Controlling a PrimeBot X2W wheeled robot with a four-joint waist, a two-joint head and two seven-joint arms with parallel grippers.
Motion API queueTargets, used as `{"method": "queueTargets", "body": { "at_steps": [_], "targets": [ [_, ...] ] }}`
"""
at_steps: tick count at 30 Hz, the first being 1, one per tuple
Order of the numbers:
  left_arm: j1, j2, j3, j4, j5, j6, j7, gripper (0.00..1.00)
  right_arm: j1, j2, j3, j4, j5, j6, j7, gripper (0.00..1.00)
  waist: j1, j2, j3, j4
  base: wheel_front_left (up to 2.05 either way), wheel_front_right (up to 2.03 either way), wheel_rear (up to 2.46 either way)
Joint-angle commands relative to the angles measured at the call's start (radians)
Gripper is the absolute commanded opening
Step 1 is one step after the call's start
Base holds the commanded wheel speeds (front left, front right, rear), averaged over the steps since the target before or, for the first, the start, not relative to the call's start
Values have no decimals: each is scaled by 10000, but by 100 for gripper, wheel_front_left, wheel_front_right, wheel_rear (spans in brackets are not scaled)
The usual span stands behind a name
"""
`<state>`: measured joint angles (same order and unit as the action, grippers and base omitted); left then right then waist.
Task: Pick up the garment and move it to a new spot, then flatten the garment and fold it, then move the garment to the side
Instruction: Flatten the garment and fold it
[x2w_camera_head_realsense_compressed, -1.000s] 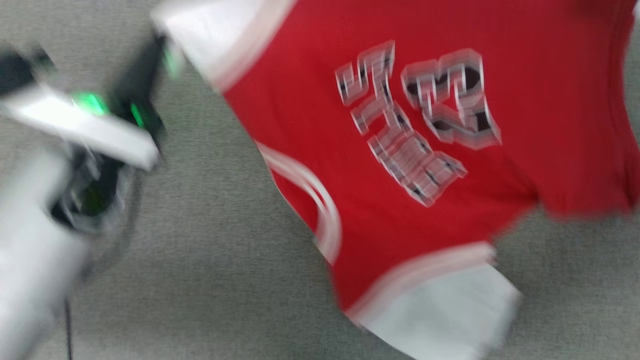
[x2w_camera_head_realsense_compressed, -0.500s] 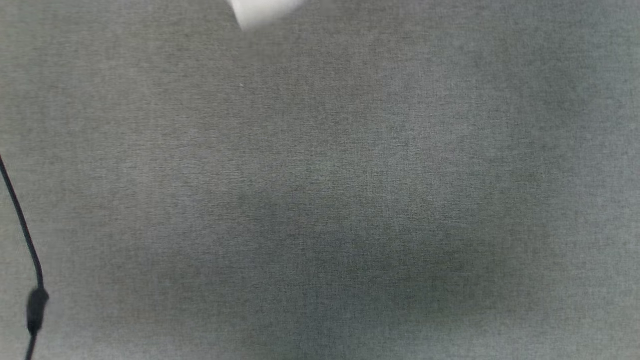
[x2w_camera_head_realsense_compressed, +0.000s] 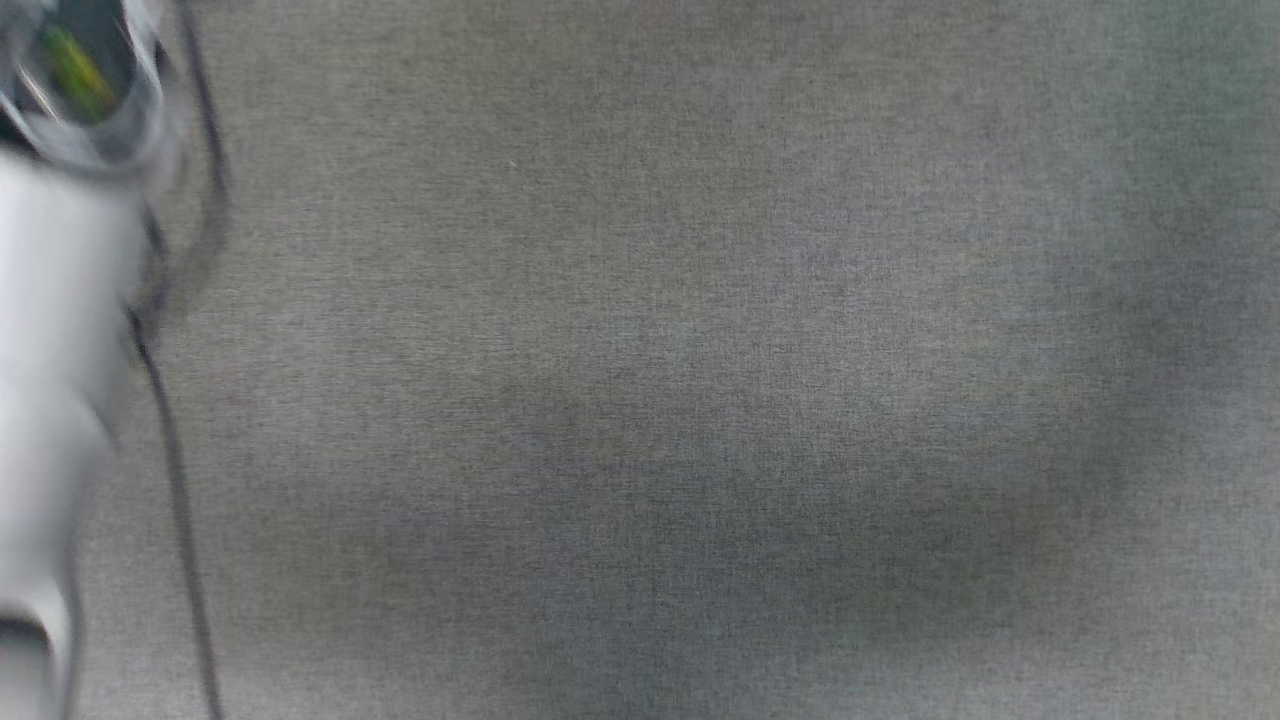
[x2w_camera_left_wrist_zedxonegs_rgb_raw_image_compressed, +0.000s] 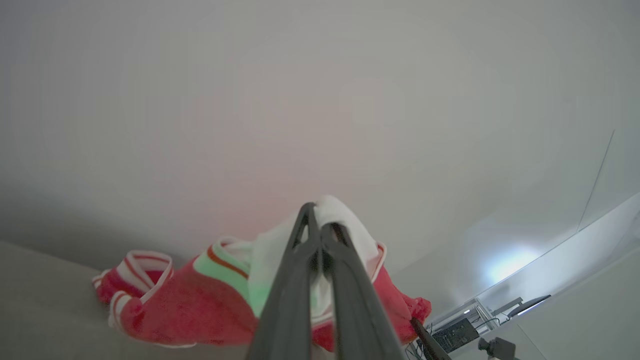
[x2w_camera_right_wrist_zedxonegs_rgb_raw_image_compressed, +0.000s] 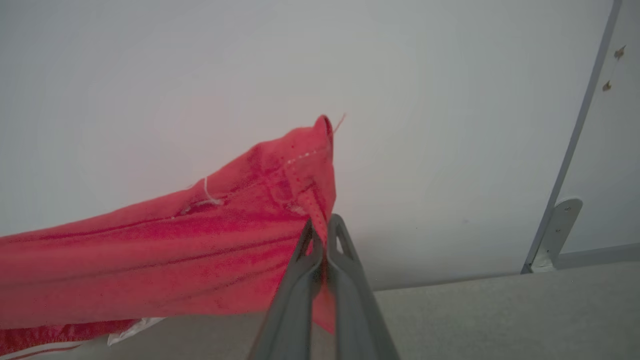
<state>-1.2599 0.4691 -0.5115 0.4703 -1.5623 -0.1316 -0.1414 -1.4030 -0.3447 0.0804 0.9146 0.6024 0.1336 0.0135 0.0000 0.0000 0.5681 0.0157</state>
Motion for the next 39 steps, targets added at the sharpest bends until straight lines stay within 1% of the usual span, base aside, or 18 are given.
{"method": "queueTargets", "body": {
  "at_steps": [1,3,4,7,9,10,11,15,19,21,26,29,32,36,39],
  "targets": [
    [1112,1,6,-607,-270,26,-163,0,813,-112,227,-260,358,-50,99,0,0,0,-127,63,0,0,0],
    [2303,98,-205,-1211,-92,26,-418,0,1710,-235,533,-684,771,-48,223,0,0,0,-258,115,0,0,0],
    [3493,29,-312,-1761,-184,24,-686,0,2667,-392,720,-1236,1239,-33,310,0,0,0,-402,149,0,0,0],
    [5089,-45,-316,-2377,-136,20,-999,0,4150,-623,922,-2139,1892,-28,481,0,0,0,-679,166,0,0,0],
    [6116,13,-333,-2738,-7,20,-1113,0,5125,-809,990,-2811,2232,-28,602,0,0,0,-893,162,0,0,0],
    [6542,-62,-307,-2931,-81,18,-1146,0,5621,-933,973,-3121,2381,-28,652,0,0,0,-1024,194,0,0,0],
    [6542,-62,-307,-2931,-81,18,-1146,0,5621,-933,973,-3121,2381,-28,652,0,0,0,-1024,194,0,0,0],
    [8004,71,-462,-3619,165,19,-1200,0,7479,-1311,863,-4337,2693,-28,935,0,0,0,-1489,193,0,0,0],
    [9208,384,-659,-4419,595,19,-1224,0,9094,-1531,431,-5491,2805,-28,1307,0,0,0,-1800,167,0,0,0],
    [9754,529,-763,-4742,737,19,-1238,0,9863,-1528,64,-6094,2850,-28,1504,0,0,0,-1891,176,0,0,0],
    [10979,895,-993,-5728,1130,19,-1252,0,11712,-1303,-1062,-7519,2553,-28,1969,0,0,0,-2012,239,0,0,0],
    [11608,1201,-1097,-6295,1320,19,-1253,0,12670,-930,-1685,-8436,2306,-28,2388,0,0,0,-1976,259,0,0,0],
    [12072,1348,-1088,-6711,1475,18,-1248,0,13394,-504,-2234,-9235,2002,-28,2814,0,0,0,-1884,236,0,0,0],
    [12314,1479,-1035,-7071,1787,19,-1249,0,13874,11,-2822,-10080,1695,-28,3283,0,0,0,-1745,194,0,0,0],
    [11937,1418,-891,-7169,1846,18,-1250,0,13684,299,-3066,-10416,1413,-28,3495,0,0,0,-1728,140,0,0,0]
  ]
}}
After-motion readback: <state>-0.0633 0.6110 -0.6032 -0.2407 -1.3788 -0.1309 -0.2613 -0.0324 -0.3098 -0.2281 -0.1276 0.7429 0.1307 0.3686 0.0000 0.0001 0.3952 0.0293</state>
